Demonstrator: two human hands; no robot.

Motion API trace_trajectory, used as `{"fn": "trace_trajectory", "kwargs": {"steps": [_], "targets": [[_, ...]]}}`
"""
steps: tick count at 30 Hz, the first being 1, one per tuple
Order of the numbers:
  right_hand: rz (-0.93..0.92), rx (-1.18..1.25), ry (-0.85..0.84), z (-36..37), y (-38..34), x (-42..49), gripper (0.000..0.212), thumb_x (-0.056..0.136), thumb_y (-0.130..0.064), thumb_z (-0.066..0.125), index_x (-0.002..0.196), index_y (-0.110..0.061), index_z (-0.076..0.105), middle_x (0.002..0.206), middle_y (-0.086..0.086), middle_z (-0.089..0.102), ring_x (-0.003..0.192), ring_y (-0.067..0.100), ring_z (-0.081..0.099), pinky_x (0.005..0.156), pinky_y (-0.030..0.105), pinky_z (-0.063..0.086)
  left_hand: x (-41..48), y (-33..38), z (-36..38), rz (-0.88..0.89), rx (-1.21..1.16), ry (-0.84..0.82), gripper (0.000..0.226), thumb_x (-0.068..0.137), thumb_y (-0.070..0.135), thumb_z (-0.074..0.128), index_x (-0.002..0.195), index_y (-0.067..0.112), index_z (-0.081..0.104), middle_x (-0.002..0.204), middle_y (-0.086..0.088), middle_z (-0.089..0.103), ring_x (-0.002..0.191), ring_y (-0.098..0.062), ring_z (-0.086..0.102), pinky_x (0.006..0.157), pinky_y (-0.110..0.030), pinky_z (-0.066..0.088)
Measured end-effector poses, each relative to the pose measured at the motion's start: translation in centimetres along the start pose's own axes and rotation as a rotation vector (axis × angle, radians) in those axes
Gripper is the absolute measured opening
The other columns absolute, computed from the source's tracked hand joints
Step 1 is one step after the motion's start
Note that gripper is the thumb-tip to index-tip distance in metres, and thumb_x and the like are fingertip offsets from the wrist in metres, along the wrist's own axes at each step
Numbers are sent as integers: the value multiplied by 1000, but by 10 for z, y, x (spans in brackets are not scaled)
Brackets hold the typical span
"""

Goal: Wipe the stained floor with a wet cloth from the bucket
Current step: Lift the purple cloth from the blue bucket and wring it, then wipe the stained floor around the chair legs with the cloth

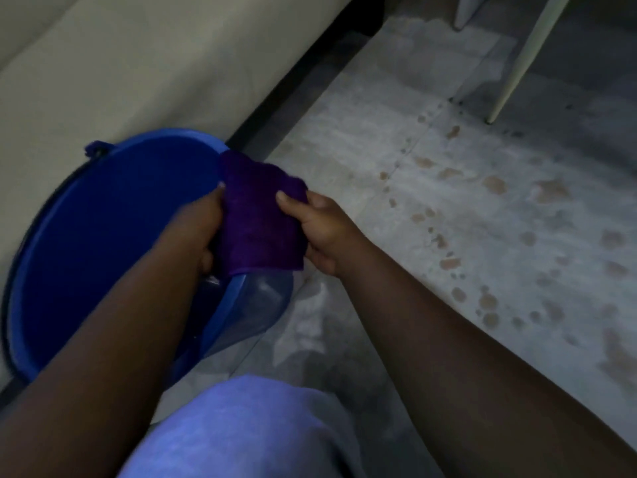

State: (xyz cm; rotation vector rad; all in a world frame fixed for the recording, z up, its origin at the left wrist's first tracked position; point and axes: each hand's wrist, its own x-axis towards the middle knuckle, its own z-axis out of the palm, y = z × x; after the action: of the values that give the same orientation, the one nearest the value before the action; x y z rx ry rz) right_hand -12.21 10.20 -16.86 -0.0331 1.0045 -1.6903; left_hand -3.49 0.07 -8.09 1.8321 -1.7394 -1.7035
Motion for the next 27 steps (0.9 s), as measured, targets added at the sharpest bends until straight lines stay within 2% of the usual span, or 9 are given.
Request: {"fn": "trace_trajectory", "kwargs": {"steps": [2, 5, 8, 10, 14, 17, 21, 24, 27], "targets": [[-129, -24, 74, -8, -17, -16, 43, 91, -23, 65, 131, -7, 58, 127, 16, 66, 116, 30, 64, 104, 49, 49, -11, 23, -3, 155, -44, 112, 19, 94, 39, 53, 91, 25, 66, 94, -2, 74, 83, -19, 72, 69, -31, 57], [-279, -106, 182, -37, -54, -47, 40, 86, -19, 66, 125, -9, 60, 123, 16, 68, 112, 31, 66, 102, 50, 51, -22, 52, 36, 273, 110, 76, 15, 89, 31, 51, 83, 21, 62, 81, -1, 64, 100, -25, 70, 60, -25, 47], [-392, -265, 330, -93, -88, -85, 33, 73, -13, 58, 106, -12, 62, 103, 17, 70, 94, 31, 68, 89, 46, 54, -47, 59, 120, 556, 399, -178, 12, 72, 22, 59, 79, 22, 69, 69, 1, 65, 71, -19, 68, 61, -31, 52], [-396, -410, 443, -142, -102, -111, 31, 75, -7, 55, 105, -15, 59, 96, 13, 68, 86, 27, 67, 80, 43, 53, -59, 48, 175, 580, 548, -358, 11, 75, 18, 61, 84, 19, 68, 80, -7, 68, 75, -23, 67, 71, -36, 56], [-235, -692, 652, -239, -89, -160, 42, 84, -5, 64, 123, -13, 52, 118, 11, 65, 101, 28, 67, 93, 52, 56, -27, -14, 248, 522, 754, -554, 22, 92, 20, 56, 109, 10, 65, 108, -15, 69, 98, -31, 66, 88, -38, 55], [-86, -771, 725, -294, -48, -186, 53, 86, -13, 69, 134, -16, 46, 131, 8, 59, 114, 29, 62, 96, 50, 54, -18, -77, 275, 554, 853, -485, 46, 96, 32, 53, 129, 1, 48, 128, -24, 60, 118, -40, 59, 98, -44, 50], [163, -1151, 700, -327, 13, -208, 66, 87, -27, 72, 141, -7, 40, 134, 16, 57, 118, 34, 59, 87, 34, 50, -22, -162, 281, 679, 982, -451, 46, 99, 36, 47, 125, -1, 39, 115, -28, 63, 100, -45, 64, 78, -49, 54], [259, -1402, 672, -333, 50, -222, 56, 83, -35, 75, 124, -5, 49, 111, 15, 67, 99, 33, 66, 67, 32, 45, -13, -202, 278, 762, 1114, -372, 43, 99, 41, 45, 121, 4, 41, 109, -20, 67, 93, -41, 66, 68, -42, 50], [37, -1775, 822, -337, 66, -228, 47, 81, -44, 73, 105, -7, 57, 85, 12, 69, 70, 32, 66, 51, 29, 39, -1, -226, 269, 792, 1205, -325, 47, 98, 46, 43, 125, 9, 42, 115, -14, 66, 95, -36, 67, 76, -44, 55]]}}
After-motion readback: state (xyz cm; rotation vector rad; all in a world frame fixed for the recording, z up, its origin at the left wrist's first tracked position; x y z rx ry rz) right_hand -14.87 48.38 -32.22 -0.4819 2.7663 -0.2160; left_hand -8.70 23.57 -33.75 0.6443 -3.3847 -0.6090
